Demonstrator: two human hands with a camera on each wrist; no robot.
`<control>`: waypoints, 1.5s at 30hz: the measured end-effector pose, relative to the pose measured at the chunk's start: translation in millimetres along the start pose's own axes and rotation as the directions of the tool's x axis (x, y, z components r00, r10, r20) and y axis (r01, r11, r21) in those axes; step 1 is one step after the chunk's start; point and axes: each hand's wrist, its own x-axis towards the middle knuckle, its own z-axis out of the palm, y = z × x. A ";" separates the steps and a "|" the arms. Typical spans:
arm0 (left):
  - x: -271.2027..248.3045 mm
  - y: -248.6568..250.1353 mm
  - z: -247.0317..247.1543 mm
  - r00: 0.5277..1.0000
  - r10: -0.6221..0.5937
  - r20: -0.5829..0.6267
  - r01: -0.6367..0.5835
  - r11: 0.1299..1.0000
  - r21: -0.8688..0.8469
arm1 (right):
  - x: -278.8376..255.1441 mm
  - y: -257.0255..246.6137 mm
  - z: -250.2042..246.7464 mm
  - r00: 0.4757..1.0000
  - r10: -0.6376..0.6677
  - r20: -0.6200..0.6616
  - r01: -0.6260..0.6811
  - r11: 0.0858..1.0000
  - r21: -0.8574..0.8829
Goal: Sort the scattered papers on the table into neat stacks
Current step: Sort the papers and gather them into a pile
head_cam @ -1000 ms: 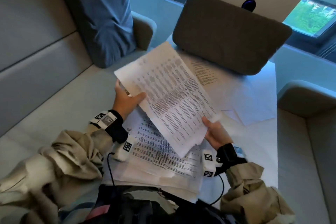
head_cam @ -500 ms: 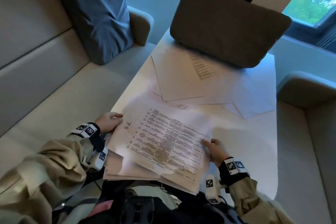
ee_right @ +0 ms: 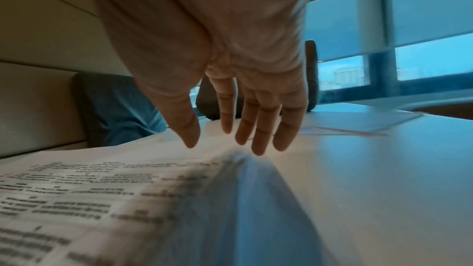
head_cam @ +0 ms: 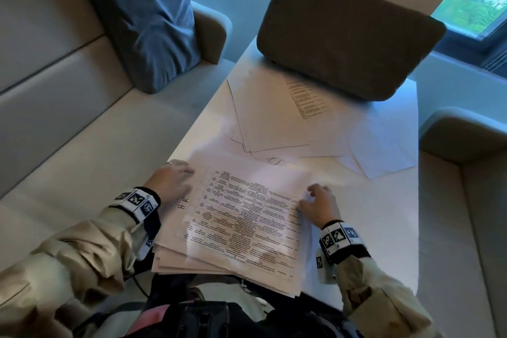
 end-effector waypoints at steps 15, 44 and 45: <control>24.0 19.0 13.1 0.991 -0.041 0.131 0.033 0.997 0.064 | 140.2 -118.1 20.3 0.941 -0.280 0.191 0.319 0.922 -0.221; 32.4 31.8 2.5 0.962 -0.147 0.231 0.118 0.984 0.136 | 170.9 -144.8 29.0 0.946 -0.189 0.262 0.301 0.811 -0.502; 32.5 31.4 2.6 0.962 -0.148 0.231 0.118 0.983 0.139 | 171.3 -144.6 26.8 0.945 -0.190 0.266 0.302 0.821 -0.485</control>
